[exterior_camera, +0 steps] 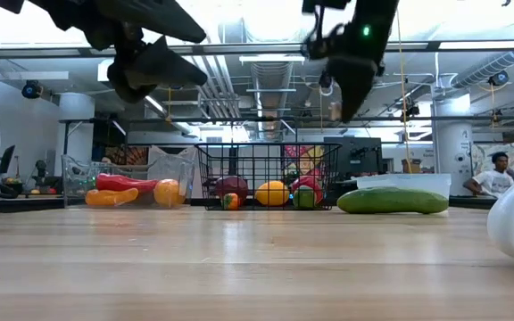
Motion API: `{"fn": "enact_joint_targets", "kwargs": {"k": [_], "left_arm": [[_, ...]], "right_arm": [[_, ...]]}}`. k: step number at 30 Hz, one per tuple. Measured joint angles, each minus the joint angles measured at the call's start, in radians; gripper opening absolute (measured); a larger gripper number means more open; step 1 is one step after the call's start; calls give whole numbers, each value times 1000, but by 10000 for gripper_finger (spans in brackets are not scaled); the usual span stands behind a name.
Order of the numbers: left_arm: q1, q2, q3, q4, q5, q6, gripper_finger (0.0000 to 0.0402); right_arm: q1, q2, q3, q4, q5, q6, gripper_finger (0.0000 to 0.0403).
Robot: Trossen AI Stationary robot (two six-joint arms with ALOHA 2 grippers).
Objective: Sort produce into baskets
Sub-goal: Put the baby bella mushroom into the white bin, then put the cucumber into the clear bin
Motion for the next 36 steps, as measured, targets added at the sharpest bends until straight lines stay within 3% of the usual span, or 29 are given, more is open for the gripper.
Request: {"fn": "enact_joint_targets", "kwargs": {"k": [10, 16, 22, 36], "left_arm": [[0, 0, 0, -2, -1, -1, 207], [0, 0, 0, -2, -4, -4, 207], [0, 0, 0, 0, -30, -12, 208], [0, -2, 0, -19, -31, -55, 208]], "right_arm": [[-403, 0, -62, -86, 10, 40, 23], [-571, 0, -113, -86, -38, 51, 23], [-627, 0, -144, -62, -62, 55, 47], [-611, -3, -147, -38, -102, 36, 132]]}}
